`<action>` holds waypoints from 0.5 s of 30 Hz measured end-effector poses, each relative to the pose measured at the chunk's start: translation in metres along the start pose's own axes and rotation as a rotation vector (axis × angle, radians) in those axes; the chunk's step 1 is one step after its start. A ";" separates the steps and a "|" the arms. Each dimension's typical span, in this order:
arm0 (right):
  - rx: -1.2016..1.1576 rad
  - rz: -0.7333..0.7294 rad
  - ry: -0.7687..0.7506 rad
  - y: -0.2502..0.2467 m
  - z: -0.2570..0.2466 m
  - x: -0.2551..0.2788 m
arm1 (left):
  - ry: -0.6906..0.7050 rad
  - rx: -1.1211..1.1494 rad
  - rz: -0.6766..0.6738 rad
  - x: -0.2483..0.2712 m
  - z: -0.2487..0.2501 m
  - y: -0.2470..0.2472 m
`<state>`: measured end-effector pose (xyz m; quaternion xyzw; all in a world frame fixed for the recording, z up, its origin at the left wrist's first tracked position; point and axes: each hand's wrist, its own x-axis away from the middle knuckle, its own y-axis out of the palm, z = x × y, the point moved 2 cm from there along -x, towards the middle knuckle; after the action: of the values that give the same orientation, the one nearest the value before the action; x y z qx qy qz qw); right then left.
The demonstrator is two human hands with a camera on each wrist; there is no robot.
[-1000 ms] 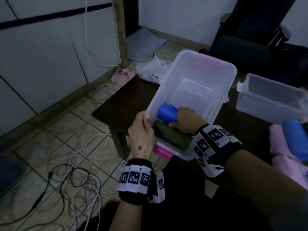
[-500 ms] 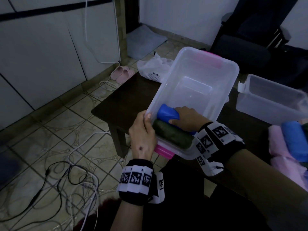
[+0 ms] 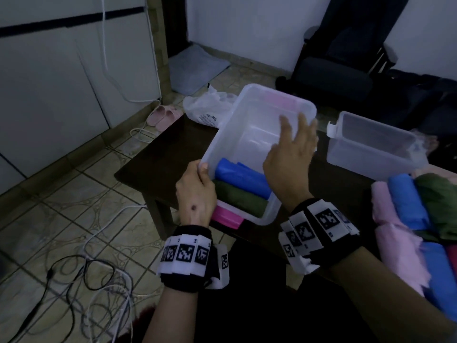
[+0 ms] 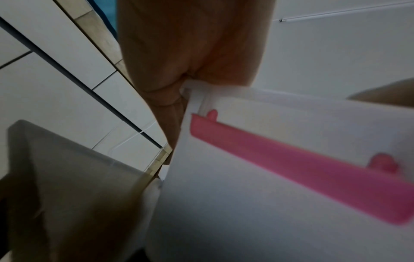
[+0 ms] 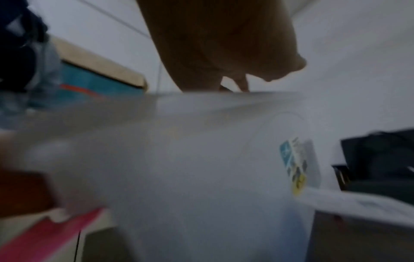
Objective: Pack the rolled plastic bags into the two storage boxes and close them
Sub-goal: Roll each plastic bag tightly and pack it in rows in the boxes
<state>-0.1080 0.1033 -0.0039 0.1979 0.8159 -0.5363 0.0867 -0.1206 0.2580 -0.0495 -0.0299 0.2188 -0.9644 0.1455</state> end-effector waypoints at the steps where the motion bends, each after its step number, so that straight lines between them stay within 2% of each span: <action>1: -0.104 -0.056 0.130 -0.001 0.009 0.004 | -0.014 -0.013 -0.014 -0.002 0.004 0.001; 3: -0.417 -0.143 0.306 0.001 0.026 0.011 | -0.024 -0.059 -0.030 -0.008 0.011 0.004; 5: -0.603 -0.216 0.391 0.001 0.037 0.019 | -0.019 -0.131 -0.036 -0.013 0.016 0.007; 10: -0.749 -0.250 0.437 0.004 0.054 0.018 | 0.005 -0.264 -0.054 -0.020 0.026 0.014; 15: -0.786 -0.318 0.435 0.004 0.062 0.015 | -0.026 -0.341 -0.065 -0.025 0.027 0.019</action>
<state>-0.1244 0.0519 -0.0375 0.1303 0.9764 -0.1395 -0.1012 -0.0885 0.2378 -0.0337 -0.0737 0.3762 -0.9170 0.1100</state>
